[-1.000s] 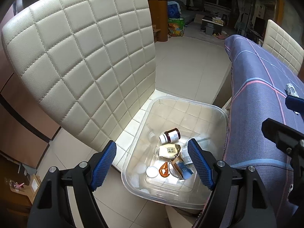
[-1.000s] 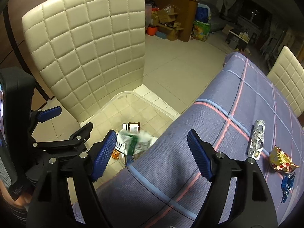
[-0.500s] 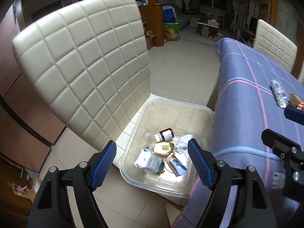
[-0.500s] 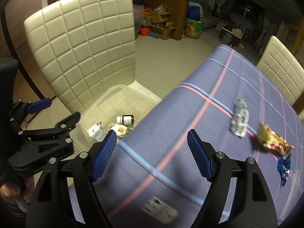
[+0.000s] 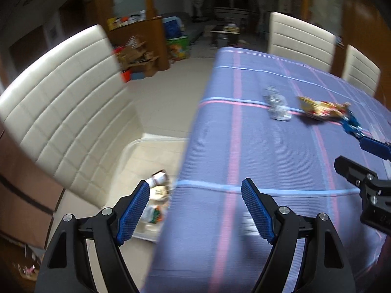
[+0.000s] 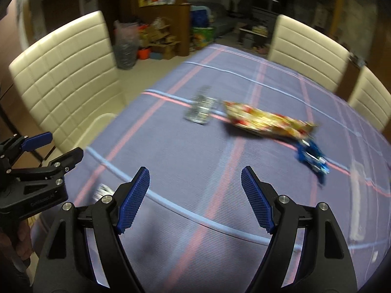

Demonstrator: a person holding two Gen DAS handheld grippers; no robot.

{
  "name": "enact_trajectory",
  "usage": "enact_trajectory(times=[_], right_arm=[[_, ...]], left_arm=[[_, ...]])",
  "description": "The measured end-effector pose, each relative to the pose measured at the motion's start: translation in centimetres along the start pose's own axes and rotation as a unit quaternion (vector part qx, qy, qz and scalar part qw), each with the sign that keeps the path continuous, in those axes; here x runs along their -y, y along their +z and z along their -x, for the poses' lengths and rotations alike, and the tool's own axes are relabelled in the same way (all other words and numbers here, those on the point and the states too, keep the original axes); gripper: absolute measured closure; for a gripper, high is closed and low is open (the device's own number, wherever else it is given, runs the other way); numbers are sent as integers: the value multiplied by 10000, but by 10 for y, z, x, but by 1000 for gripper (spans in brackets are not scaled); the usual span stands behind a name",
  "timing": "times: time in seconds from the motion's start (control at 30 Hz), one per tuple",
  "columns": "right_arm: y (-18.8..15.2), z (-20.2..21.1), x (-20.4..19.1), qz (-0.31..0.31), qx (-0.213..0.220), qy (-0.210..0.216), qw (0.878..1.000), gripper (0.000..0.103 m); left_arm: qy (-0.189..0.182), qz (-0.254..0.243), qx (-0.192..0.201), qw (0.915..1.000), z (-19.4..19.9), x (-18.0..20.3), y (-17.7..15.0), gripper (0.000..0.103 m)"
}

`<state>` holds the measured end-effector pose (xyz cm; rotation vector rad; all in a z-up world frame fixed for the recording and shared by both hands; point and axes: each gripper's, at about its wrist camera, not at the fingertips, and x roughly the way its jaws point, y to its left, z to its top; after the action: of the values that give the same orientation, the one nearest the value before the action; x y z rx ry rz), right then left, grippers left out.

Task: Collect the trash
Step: 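Swing both tools back over the table toward the wrappers and tray, then grasp the blue wrapper with the left tool while the right tool grasps the clear tray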

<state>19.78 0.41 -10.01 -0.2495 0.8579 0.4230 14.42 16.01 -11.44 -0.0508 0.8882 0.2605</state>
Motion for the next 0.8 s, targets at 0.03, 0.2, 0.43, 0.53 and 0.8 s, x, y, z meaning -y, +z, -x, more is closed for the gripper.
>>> enact_trajectory(times=[0.03, 0.2, 0.43, 0.53, 0.8], right_arm=[[-5, 3, 16, -133, 2, -76, 9999, 26], [-27, 14, 84, -657, -9, -417, 9970, 25], [-60, 20, 176, -1311, -243, -954, 9865, 19], [-72, 22, 207, -1515, -275, -1169, 9811, 16], [-93, 10, 266, -1871, -491, -1232, 9734, 15]], left_arm=[[-75, -109, -4, 9999, 1, 14, 2, 27], [-335, -517, 19, 9981, 4, 71, 10, 27], [-665, -957, -100, 9931, 0, 150, 19, 27], [-795, -1080, -131, 9909, -2, 180, 22, 27], [-1174, -1364, -278, 9833, -17, 251, 37, 27]])
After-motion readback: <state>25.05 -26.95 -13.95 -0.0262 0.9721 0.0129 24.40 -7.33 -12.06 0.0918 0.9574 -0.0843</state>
